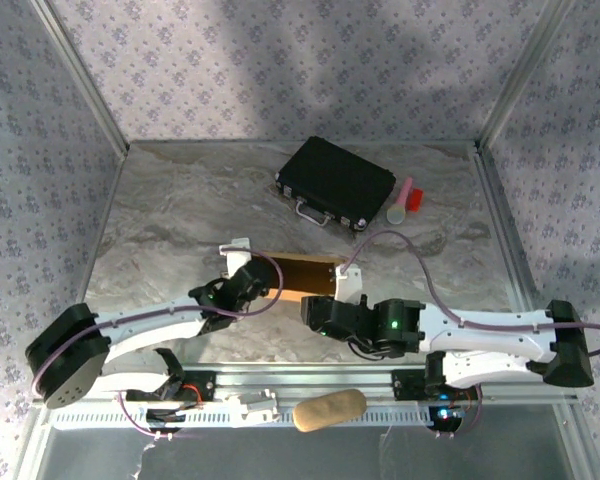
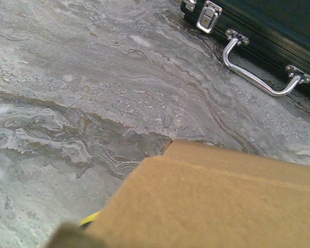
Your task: Fold the paper box
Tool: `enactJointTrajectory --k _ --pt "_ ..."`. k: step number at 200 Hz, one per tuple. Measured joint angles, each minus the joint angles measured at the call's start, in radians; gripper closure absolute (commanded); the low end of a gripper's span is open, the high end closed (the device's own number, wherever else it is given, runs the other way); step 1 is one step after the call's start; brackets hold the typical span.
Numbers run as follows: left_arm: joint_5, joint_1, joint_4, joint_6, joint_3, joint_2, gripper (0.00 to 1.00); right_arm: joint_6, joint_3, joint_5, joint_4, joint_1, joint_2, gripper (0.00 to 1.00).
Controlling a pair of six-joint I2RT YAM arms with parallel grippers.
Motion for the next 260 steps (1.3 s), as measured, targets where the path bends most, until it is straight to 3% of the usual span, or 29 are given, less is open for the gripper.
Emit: enactJointTrajectory --k 44,80,122,166,195,234,260 --pt "-0.092 -0.040 -0.082 -0.078 0.063 0.064 1.00 -0.014 0.010 0.019 -0.093 -0.002 -0.073 0.20" --pt "-0.176 -0.089 -0.126 -0.137 0.098 0.118 1.00 0.034 0.010 0.036 -0.049 -0.033 -0.170 0.26" --pt "-0.221 -0.145 -0.221 -0.211 0.145 0.202 0.81 0.217 0.010 0.053 0.087 -0.060 -0.124 0.26" --pt "-0.196 -0.195 -0.281 -0.267 0.129 0.230 0.57 0.359 -0.018 0.011 0.195 -0.153 -0.084 0.26" --pt "-0.164 -0.242 -0.303 -0.304 0.106 0.196 0.44 0.450 -0.089 -0.023 0.254 -0.165 -0.086 0.27" --pt "-0.041 -0.274 -0.319 -0.323 0.064 0.077 0.35 0.507 -0.132 -0.078 0.307 -0.191 -0.086 0.27" --pt "0.058 -0.280 -0.327 -0.329 0.039 0.018 0.35 0.498 -0.130 -0.106 0.335 -0.210 -0.085 0.32"
